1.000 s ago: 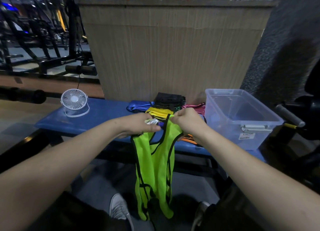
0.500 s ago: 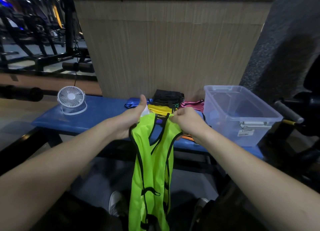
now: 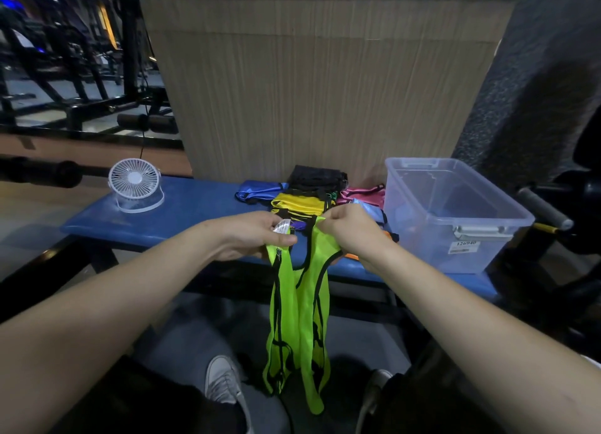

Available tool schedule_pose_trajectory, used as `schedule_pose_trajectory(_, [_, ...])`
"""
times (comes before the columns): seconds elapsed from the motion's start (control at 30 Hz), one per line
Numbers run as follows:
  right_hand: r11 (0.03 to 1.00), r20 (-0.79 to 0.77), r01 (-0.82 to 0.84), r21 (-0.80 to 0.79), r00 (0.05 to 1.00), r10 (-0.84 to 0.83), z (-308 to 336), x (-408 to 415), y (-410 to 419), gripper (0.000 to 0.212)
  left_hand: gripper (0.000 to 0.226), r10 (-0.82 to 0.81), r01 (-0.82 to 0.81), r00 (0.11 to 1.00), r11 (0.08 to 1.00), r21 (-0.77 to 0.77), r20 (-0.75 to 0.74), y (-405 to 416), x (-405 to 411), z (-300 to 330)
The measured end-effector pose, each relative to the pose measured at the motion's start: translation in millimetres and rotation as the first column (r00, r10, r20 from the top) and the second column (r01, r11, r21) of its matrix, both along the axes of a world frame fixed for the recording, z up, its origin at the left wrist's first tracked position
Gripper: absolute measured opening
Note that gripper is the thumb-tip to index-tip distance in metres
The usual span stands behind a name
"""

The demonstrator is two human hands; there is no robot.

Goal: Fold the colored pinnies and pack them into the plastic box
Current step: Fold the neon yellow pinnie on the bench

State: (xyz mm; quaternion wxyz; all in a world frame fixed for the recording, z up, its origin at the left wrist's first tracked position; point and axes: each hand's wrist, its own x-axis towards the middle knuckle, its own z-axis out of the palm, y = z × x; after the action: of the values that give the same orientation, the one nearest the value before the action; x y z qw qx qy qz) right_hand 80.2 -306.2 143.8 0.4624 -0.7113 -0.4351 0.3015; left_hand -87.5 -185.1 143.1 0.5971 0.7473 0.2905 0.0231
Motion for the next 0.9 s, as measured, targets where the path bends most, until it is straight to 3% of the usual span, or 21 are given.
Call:
schedule_pose_trajectory(0.13, [1.0,-0.014,-0.014,-0.004,1.0,0.014,0,-9,-1,0.019,0.022,0.186,-0.189,0.981,0.98,0.057,0.064,-9,12,-4])
schedule_pose_trajectory(0.2, [1.0,-0.026,-0.011,0.004,1.0,0.011,0,-13,-1,0.019,0.031,0.186,-0.194,0.978,0.978,0.08,0.099,-14,17,-8])
schedule_pose_trajectory(0.33, [0.999,-0.003,0.038,0.032,0.999,-0.037,-3,-15,1,0.023,0.056,0.192,-0.176,0.981,0.906,0.386,-0.004,-14,20,-17])
schedule_pose_trajectory(0.47, [0.995,0.124,0.077,0.057,0.989,-0.084,-7,-17,4,0.029,0.066,0.178,-0.138,0.983,0.89,0.435,-0.052,-13,23,-23])
schedule_pose_trajectory(0.63, [0.997,0.1,0.046,0.055,0.994,-0.052,-16,-30,11,0.018,0.089,0.142,-0.116,0.988,0.942,0.314,-0.059,-16,23,-28])
schedule_pose_trajectory(0.77, [0.995,0.083,0.058,0.08,0.994,-0.065,-15,-27,12,0.012,0.08,0.068,-0.07,0.994,0.997,0.021,0.085,-13,18,-27])
schedule_pose_trajectory(0.9, [0.994,0.086,0.075,0.085,0.993,-0.083,-13,-24,10,0.01,0.078,0.037,0.017,0.971,0.975,-0.22,0.236,-17,13,-18])
